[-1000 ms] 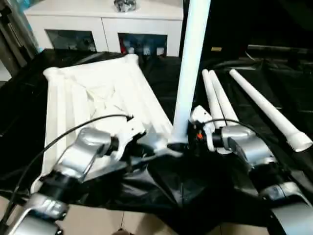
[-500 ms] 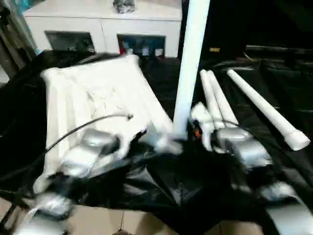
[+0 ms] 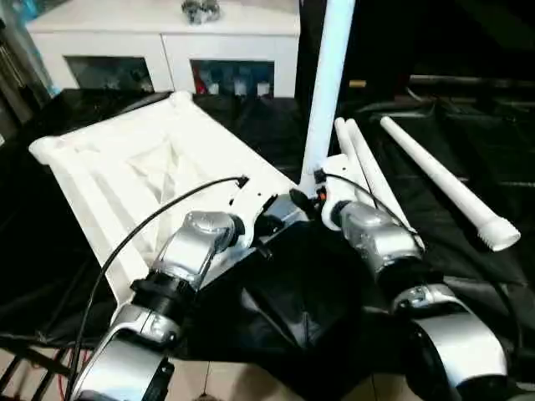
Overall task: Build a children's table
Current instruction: Rotate leg to tighten
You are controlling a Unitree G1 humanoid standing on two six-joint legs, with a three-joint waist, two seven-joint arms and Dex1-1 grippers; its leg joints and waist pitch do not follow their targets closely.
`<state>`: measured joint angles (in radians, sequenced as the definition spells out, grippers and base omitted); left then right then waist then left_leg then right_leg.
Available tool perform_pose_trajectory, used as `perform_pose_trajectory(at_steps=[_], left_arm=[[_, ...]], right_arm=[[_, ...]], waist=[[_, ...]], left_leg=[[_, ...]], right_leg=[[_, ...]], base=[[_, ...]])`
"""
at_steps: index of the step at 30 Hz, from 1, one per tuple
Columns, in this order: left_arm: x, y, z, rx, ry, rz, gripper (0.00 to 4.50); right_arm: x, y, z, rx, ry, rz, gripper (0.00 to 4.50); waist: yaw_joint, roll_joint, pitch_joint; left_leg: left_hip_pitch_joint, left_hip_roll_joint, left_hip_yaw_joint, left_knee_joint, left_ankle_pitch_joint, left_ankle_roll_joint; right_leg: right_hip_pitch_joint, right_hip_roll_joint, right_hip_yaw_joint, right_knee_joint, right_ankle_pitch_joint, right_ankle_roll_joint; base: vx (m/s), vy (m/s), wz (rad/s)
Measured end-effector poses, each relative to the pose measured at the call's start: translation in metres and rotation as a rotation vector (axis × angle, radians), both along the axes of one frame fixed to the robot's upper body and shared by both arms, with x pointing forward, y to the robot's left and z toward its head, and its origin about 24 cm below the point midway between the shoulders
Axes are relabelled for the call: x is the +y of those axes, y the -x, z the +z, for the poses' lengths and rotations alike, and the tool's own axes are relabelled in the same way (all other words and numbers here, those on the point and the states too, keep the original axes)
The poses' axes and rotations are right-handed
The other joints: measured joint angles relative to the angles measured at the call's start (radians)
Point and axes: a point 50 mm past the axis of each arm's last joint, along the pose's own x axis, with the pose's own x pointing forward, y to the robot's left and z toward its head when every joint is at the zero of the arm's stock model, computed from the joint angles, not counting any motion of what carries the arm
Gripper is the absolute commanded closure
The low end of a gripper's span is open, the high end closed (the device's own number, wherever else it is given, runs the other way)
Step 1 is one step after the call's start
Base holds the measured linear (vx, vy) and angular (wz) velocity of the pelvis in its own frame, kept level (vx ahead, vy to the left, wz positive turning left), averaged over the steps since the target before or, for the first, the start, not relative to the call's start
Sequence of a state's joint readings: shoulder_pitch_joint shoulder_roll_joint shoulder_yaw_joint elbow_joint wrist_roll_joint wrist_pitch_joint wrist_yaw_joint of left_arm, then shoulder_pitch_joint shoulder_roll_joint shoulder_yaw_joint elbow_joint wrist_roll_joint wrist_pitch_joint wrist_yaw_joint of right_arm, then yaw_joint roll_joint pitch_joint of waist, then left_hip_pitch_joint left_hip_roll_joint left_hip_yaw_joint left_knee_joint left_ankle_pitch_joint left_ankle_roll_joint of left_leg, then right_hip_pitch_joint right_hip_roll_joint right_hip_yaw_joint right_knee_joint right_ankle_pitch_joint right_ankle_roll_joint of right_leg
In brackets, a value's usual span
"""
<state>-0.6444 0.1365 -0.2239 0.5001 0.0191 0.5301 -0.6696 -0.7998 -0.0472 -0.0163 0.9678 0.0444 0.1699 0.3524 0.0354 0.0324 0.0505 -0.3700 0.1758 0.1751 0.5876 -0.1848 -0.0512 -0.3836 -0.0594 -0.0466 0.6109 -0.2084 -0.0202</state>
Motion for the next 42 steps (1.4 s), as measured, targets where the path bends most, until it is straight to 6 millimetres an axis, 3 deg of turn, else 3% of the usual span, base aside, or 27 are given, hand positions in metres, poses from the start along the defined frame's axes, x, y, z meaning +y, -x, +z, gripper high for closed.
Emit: perform_pose_trajectory(at_steps=[4, 13, 25, 36, 42], left_arm=[[0.007, 0.004, 0.0, -0.009, -0.008, -0.046, 4.5], [0.026, 0.019, -0.001, 0.007, -0.007, -0.204, 4.5], [0.044, 0.037, 0.002, 0.074, -0.003, -0.395, 4.5], [0.047, 0.039, 0.003, 0.091, 0.0, -0.422, 4.5], [0.041, 0.032, -0.002, 0.075, 0.006, -0.331, 4.5]], right_arm=[[0.001, 0.002, 0.0, 0.001, -0.003, 0.091, 0.69], [-0.021, 0.021, -0.001, -0.015, 0.065, 0.453, 0.69], [-0.036, 0.042, 0.006, 0.033, 0.049, 0.735, 0.69], [-0.037, 0.049, 0.006, 0.059, 0.023, 0.77, 1.62], [-0.031, 0.042, 0.0, 0.027, 0.032, 0.612, 1.78]], waist=[[-0.004, 0.0, 0.0], [0.013, 0.0, 0.0], [0.029, 0.005, 0.003], [0.033, 0.005, 0.003], [0.023, 0.005, 0.003]], left_leg=[[-0.001, 0.0, 0.0, -0.001, 0.0, 0.0], [-0.003, 0.001, 0.0, 0.0, 0.0, 0.002], [-0.003, 0.001, 0.0, 0.0, 0.0, 0.001], [-0.003, 0.001, 0.0, 0.001, 0.0, 0.001], [0.001, 0.001, 0.0, 0.001, 0.0, 0.001]], right_leg=[[-0.002, 0.0, 0.0, 0.0, 0.0, 0.0], [-0.002, 0.0, -0.001, -0.001, -0.001, 0.001], [-0.002, 0.0, -0.002, 0.0, -0.001, 0.001], [-0.002, 0.0, -0.002, 0.0, -0.001, 0.001], [0.0, 0.0, -0.001, 0.002, -0.001, 0.001]], base=[[0.0, 0.0, 0.0], [0.0, 0.0, 0.0], [0.0, 0.0, 0.0], [0.0, 0.0, 0.0], [0.0, 0.0, 0.0]])
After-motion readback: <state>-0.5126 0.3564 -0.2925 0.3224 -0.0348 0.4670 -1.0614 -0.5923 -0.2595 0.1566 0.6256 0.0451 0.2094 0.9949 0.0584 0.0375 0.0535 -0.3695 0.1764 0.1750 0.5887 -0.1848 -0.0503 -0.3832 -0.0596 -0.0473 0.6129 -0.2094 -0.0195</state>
